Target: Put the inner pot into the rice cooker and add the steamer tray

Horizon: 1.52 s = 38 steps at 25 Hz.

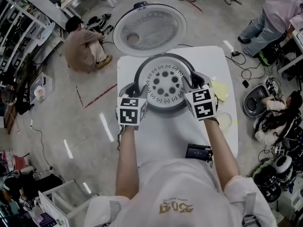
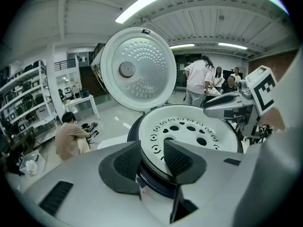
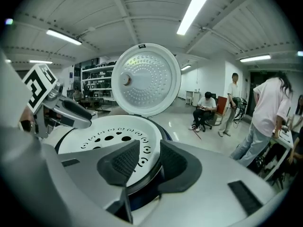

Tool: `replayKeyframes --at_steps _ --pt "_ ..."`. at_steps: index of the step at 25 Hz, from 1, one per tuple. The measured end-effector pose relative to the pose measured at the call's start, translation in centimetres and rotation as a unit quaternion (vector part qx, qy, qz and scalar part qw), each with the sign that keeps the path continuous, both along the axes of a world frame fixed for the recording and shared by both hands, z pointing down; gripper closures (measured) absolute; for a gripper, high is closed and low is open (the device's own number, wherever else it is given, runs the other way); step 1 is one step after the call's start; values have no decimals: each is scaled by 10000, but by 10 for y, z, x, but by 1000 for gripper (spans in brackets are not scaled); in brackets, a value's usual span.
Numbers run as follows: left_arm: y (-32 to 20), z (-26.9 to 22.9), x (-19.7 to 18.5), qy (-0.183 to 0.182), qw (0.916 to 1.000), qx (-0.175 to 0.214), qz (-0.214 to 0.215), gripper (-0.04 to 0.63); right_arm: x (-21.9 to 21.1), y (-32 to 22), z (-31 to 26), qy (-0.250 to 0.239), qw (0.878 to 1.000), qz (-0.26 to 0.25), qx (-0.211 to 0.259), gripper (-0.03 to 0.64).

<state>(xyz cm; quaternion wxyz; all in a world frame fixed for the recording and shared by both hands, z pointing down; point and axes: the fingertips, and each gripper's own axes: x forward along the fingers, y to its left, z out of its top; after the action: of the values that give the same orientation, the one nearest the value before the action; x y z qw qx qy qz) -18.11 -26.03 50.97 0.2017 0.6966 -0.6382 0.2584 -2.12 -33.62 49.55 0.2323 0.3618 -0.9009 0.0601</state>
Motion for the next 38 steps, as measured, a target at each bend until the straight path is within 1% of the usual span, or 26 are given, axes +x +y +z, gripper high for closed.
replayKeyframes --at_steps 2,4,7,9,11,13,17,19,21,23,26,28,30,34,38 --pt "0 3 2 -147 9999 -41 37 423 0 1 1 82 9999 -19 55 469" --pt "2 4 3 -219 9997 -57 53 419 0 2 1 70 10000 6 59 469" --pt "4 4 1 -228 9997 -25 50 416 0 4 -2 7 9999 69 98 469" --pt "6 -2 0 -203 9997 104 46 416 3 5 -9 -88 9997 148 175 469" --pt "9 -11 1 -65 9995 316 40 420 8 9 -16 -289 9990 247 219 472" --pt "15 -20 1 142 9985 528 19 442 11 19 -22 -558 9977 334 174 476" --pt "30 -41 5 528 9943 927 57 503 11 51 -29 -1158 9921 471 -112 495" --pt "37 -53 8 765 9909 1105 119 531 10 69 -35 -1587 9856 488 -329 531" --pt "44 -61 14 994 9872 1231 215 554 9 89 -41 -1867 9808 366 -428 597" --pt "51 -65 22 1189 9840 1287 324 575 11 107 -45 -1975 9790 270 -434 604" --pt "64 -67 38 1527 9792 1244 487 578 17 127 -49 -2057 9769 336 -477 604" --pt "78 -67 50 1806 9744 1194 606 578 22 141 -49 -1937 9793 425 -419 604" --pt "93 -65 60 1987 9702 1166 754 578 26 155 -49 -1853 9806 530 -361 604" --pt "120 -63 65 2072 9666 1210 899 578 29 181 -50 -1857 9794 718 -324 604" --pt "139 -66 61 1987 9672 1275 937 578 35 204 -50 -1937 9754 986 -363 604"
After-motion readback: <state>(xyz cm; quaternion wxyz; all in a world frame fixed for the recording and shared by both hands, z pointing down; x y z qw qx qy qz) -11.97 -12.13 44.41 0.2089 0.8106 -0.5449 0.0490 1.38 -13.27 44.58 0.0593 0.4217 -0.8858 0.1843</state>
